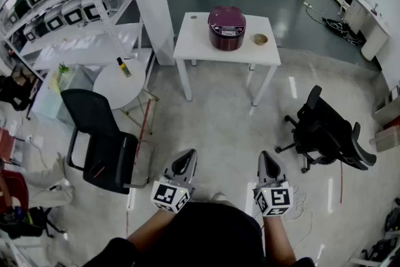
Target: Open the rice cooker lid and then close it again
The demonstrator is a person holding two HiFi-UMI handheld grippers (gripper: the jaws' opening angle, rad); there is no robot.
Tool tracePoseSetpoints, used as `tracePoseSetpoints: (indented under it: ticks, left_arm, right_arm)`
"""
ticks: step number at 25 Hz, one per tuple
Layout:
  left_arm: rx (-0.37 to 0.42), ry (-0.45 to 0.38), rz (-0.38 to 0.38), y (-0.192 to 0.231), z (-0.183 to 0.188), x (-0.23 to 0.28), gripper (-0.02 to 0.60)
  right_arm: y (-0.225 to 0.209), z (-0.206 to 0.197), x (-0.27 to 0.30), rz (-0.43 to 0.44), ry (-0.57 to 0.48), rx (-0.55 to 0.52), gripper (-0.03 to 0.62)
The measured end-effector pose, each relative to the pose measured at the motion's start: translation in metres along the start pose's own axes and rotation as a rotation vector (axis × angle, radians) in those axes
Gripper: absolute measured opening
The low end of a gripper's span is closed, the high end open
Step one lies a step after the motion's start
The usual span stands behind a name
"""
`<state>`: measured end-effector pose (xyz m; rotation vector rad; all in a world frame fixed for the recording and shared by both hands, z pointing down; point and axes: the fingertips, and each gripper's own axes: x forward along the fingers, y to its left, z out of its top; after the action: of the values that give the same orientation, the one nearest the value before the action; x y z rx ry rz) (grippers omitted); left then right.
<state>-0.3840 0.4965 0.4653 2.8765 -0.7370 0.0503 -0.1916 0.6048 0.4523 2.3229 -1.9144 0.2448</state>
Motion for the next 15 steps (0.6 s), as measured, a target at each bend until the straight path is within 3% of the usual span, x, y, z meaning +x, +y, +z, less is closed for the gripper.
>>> tracePoseSetpoints:
  ticks: [15]
  left_arm:
    - [-0.028, -0.014, 0.026, 0.005, 0.004, -0.013, 0.005]
  right_arm:
    - [0.0, 0.003, -0.016, 0.014, -0.043, 0.055, -0.002]
